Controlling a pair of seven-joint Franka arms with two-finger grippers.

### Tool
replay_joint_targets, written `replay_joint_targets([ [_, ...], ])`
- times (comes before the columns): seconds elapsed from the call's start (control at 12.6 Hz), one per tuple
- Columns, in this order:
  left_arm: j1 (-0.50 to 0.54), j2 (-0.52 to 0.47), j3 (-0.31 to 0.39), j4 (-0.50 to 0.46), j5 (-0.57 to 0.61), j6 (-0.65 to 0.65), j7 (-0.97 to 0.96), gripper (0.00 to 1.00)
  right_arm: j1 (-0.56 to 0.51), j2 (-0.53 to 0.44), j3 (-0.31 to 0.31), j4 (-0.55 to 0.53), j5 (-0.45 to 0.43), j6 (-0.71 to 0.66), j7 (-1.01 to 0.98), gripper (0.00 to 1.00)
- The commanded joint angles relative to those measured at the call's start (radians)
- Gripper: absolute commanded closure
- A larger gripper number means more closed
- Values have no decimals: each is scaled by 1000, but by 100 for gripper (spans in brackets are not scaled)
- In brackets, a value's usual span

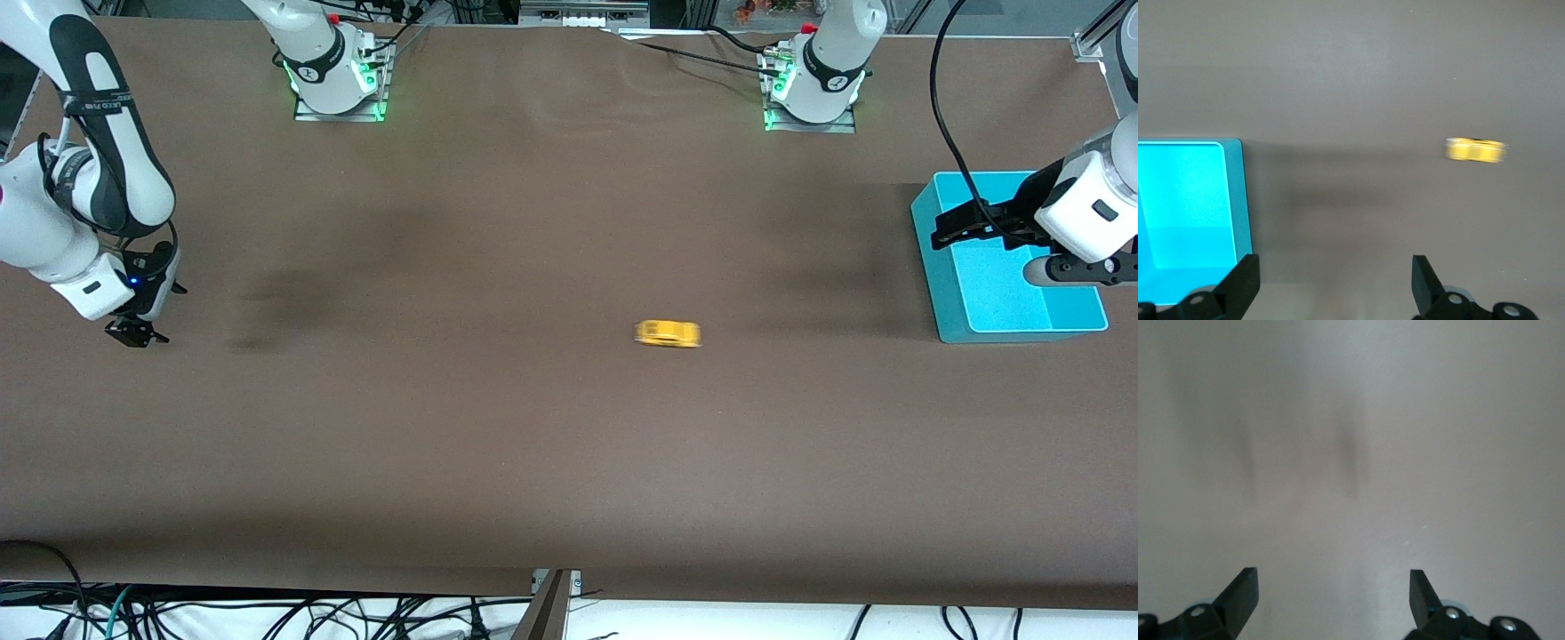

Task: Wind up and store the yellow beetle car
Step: 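Swing the right gripper and release the car toward the cyan bin, then lower the left gripper onto the car while the right gripper withdraws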

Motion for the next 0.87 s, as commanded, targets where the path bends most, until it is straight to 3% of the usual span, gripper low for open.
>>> replay_joint_targets([
  [0.0, 7, 3, -5, 4, -5, -15, 8, 0, -8, -8, 34, 62, 21, -75, 130, 0],
  [0.4, 10, 6, -5, -105, -5, 87, 8, 0, 3, -6, 46, 181, 21, -231, 401, 0],
  [0.79, 36, -3, -5, -318, -8, 336, 81, 0, 9, -6, 57, 247, 20, -308, 570, 0],
])
